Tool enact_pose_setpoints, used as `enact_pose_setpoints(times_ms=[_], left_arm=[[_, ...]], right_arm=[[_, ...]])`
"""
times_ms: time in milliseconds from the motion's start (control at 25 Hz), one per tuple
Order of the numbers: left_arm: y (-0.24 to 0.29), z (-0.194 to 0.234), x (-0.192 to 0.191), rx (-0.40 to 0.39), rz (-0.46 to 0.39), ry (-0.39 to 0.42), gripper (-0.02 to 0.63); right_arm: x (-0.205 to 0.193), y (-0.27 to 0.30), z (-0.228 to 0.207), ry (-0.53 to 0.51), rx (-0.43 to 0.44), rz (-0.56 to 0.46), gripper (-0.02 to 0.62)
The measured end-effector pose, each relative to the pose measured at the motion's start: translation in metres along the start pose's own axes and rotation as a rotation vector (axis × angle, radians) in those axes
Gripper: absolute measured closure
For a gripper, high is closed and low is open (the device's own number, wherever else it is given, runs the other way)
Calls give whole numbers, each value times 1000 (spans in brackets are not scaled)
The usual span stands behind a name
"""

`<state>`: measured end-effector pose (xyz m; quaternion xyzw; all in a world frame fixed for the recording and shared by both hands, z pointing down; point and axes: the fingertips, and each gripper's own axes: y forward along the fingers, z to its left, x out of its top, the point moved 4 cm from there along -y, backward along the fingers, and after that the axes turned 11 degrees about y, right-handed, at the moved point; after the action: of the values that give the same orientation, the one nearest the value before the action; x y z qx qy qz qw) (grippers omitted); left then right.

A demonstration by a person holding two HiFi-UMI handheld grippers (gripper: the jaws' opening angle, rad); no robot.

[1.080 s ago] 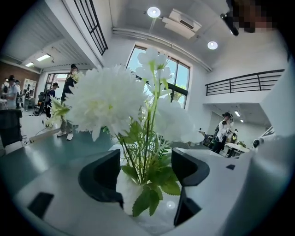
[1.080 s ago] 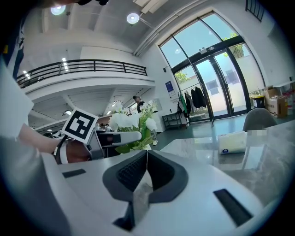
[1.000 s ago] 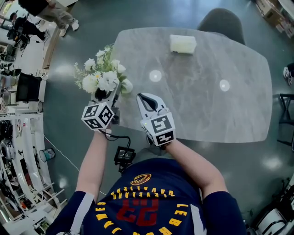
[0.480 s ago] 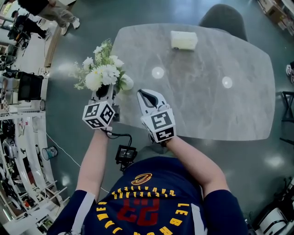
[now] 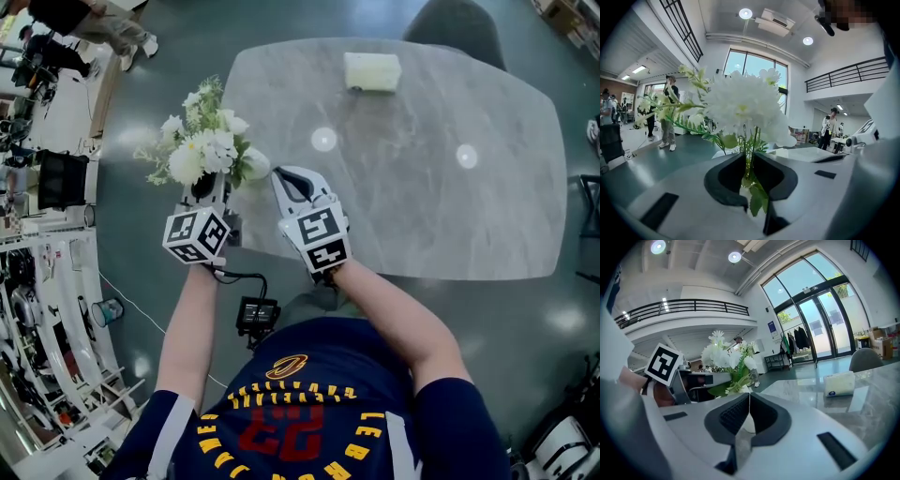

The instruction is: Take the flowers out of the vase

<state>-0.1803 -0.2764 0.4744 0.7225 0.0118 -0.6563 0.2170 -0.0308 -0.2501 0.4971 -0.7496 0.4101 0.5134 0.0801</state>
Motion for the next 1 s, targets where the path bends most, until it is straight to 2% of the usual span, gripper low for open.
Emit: enact_pose_setpoints(times_ms=[400,800,1000], left_arm=[[1,-1,-3,8,-33,-29,552],[-2,-10,6,13,-78,-41,557],[8,-9,-1,28,-92,-60,557]], right_arm=[[-15,18,-12,-18,-7,48,588],[-22,11,-17,-12,6,48,588],[-31,14,-32,-1,7,47,588]])
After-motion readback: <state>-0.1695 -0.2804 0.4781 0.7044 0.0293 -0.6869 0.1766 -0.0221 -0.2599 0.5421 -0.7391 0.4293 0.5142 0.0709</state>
